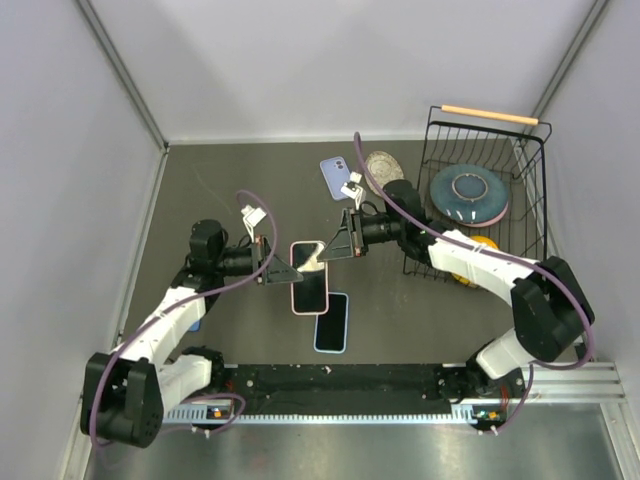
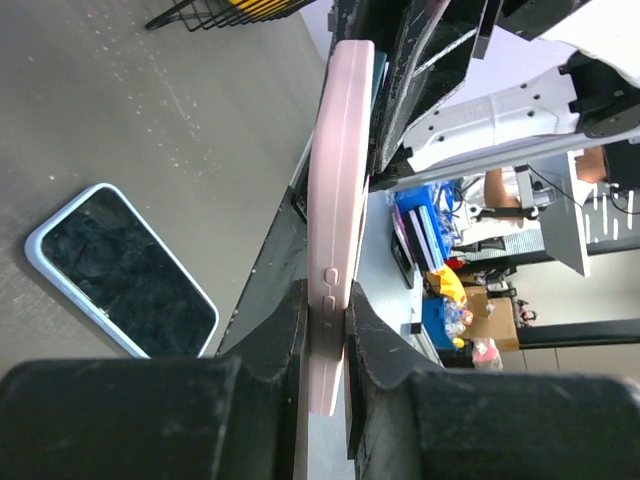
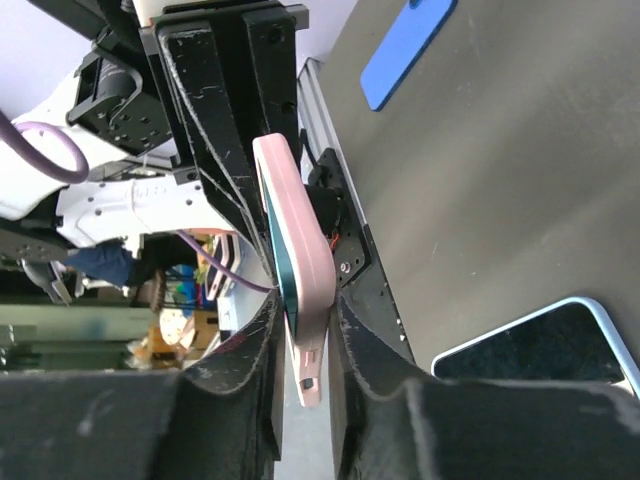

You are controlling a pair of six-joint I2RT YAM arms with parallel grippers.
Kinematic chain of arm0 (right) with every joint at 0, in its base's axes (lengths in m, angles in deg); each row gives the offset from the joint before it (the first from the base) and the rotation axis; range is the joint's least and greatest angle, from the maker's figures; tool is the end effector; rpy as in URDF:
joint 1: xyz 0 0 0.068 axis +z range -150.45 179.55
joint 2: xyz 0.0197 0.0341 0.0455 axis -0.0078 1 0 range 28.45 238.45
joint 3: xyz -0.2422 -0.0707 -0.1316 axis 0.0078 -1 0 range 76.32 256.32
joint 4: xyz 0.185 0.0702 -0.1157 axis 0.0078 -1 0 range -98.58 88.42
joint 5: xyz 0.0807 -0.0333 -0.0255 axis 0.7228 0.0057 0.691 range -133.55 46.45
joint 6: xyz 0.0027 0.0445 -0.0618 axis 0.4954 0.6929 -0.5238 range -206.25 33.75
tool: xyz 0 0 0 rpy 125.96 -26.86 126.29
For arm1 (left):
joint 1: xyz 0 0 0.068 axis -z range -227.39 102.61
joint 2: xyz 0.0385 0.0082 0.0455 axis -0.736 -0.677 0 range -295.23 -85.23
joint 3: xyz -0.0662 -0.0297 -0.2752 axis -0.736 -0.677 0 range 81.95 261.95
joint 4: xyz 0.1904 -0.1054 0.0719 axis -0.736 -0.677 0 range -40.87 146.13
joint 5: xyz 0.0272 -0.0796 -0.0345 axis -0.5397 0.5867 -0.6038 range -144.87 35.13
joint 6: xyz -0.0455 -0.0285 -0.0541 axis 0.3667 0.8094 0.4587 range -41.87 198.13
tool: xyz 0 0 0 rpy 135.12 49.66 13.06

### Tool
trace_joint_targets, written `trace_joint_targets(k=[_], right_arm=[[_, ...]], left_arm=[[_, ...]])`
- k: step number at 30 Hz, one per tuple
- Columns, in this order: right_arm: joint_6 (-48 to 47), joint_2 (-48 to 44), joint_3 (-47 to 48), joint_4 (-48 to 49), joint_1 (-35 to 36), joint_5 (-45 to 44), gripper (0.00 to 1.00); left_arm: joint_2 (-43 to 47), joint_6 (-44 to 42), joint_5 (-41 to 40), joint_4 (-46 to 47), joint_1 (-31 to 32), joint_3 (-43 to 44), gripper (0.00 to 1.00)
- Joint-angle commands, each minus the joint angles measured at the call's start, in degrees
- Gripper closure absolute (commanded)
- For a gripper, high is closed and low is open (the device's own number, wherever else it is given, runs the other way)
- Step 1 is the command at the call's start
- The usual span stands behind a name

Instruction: Put the phone into the phone case

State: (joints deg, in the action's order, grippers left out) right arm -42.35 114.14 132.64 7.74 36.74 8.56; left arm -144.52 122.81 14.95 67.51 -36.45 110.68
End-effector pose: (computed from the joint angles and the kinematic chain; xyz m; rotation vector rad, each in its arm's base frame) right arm 0.2230 0.2331 0.2990 -0.5959 2.1448 1.7403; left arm 0.1667 -0.0940 0.2641 0.3442 2.0541 -1.7704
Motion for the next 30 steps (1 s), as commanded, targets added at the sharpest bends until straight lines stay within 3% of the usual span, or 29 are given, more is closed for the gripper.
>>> trace_joint_targets(k=[1,2,6,9,10,14,17,18,19,20,25,30], right_arm=[[1.2,-2.0,5.4,7.2,0.1,1.3,0.91],[0.5,-2.6,5.7,6.2,0.0,0.7,0.98],[-8.9,-4.3,9.7,-8.2,1.1,-6.8,1.0],[-11.1,-4.9,10.8,-11.6,1.5,-6.3,0.79],[-10.7,-4.9,10.9,-11.1,1.6,-5.5,0.67],[-7.1,-3.8,10.4,-4.2,1.1,-1.6,0.58],[-5.3,-2.5,10.5,-1.1,1.0,-1.1,0.69],[-4.8,-2.3,10.3,-0.3,0.6,-1.2,0.78],[-3.7,-1.7,10.2,0.3,0.6,-1.1,0.95],[-3.2,-1.6,10.1,0.7,0.4,-1.1,1.0],[-3.8,-2.9,9.3,-0.8,0.4,-4.6,1.0],[-8.7,-4.7,8.9,-6.1,0.8,-9.1,0.98]], left_arm=[[-2.0,-9.0,-8.1,-15.7,0.2,2.5,1.0],[-2.8,-11.0,-12.2,-22.1,0.2,4.4,1.0],[-5.1,-17.1,-17.9,-30.7,0.2,8.2,1.0],[-5.0,-16.1,-14.3,-27.4,0.2,7.6,1.0],[-5.0,-14.7,-13.1,-26.2,0.2,6.7,1.0],[-4.6,-9.9,-7.3,-18.2,0.2,4.3,1.0],[-4.6,-7.8,-5.6,-15.2,0.2,3.3,1.0],[-4.4,-7.8,-5.8,-15.3,0.2,3.3,1.0],[-4.2,-8.1,-8.0,-17.2,0.2,3.5,1.0],[-4.2,-8.8,-9.5,-19.2,0.2,4.0,1.0],[-5.4,-12.2,-15.0,-26.5,0.2,6.8,1.0],[-6.8,-5.8,-10.5,-18.3,0.1,5.1,1.0]])
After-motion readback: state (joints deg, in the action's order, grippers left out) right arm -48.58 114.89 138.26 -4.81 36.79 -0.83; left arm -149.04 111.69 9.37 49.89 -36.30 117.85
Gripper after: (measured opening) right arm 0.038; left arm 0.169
